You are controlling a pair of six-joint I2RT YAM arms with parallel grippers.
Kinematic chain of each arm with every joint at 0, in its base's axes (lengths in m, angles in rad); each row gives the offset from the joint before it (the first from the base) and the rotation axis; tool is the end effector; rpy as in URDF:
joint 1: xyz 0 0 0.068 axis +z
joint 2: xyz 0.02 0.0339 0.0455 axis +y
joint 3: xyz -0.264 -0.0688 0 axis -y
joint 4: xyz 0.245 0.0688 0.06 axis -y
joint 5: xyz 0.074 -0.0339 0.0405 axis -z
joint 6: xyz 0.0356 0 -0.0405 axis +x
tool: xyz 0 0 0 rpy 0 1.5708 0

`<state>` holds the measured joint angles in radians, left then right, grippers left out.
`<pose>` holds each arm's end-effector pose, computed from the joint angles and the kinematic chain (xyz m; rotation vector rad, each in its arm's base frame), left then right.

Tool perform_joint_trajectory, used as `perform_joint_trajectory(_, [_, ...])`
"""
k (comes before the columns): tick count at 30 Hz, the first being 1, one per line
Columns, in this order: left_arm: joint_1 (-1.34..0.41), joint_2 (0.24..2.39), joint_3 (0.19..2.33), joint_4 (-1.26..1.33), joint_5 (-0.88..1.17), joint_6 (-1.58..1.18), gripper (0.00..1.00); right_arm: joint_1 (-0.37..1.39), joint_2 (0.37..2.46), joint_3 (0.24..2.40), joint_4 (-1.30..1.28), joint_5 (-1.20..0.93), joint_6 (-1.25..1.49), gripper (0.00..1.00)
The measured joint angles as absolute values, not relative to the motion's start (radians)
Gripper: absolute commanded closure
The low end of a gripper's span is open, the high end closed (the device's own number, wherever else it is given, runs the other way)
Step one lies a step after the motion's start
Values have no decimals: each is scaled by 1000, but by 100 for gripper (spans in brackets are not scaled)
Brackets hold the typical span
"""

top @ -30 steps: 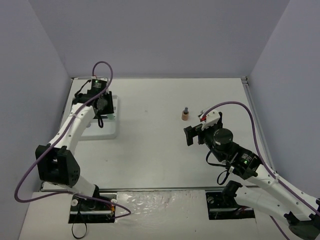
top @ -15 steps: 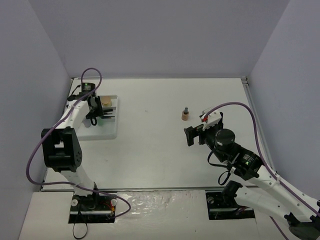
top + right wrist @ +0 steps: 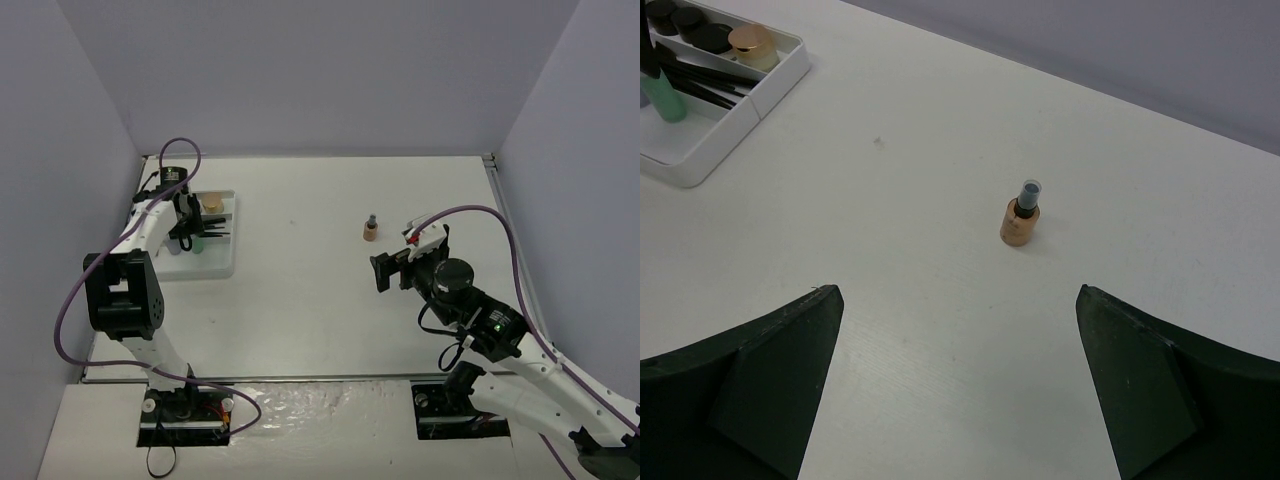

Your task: Organize the makeup

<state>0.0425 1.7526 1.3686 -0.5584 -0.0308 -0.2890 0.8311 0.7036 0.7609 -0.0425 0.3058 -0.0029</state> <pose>0.3814 0.0173 0.2483 -0.4271 2.4771 -0.0620 0.1210 0.1167 0.3598 -0.4068 1.5180 0.4150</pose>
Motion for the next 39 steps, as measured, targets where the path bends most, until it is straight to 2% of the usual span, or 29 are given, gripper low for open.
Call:
perform_joint_trajectory(3, [43, 1752, 1364, -551, -31, -289, 93, 831, 702, 761, -43, 306, -3, 0])
perform_joint_trajectory(6, [43, 1751, 1361, -543, -31, -290, 78, 831, 703, 761, -43, 306, -2, 0])
perform_joint_trajectory(10, [44, 1751, 1361, -542, -31, -290, 66, 831, 703, 761, -43, 306, -2, 0])
perform_joint_trajectory(18, [47, 1751, 1354, -517, -33, -296, 49, 830, 703, 761, -43, 305, -2, 0])
perform_joint_trajectory(24, [47, 1750, 1344, -514, -35, -298, 44, 830, 704, 761, -43, 299, -2, 0])
perform_joint_trajectory(33, [47, 1725, 1344, -519, -34, -301, 26, 823, 739, 761, -44, 300, 25, 0])
perform_joint_trajectory(39, [47, 1625, 1350, -573, -26, -304, 12, 673, 860, 784, -42, 286, 102, 0])
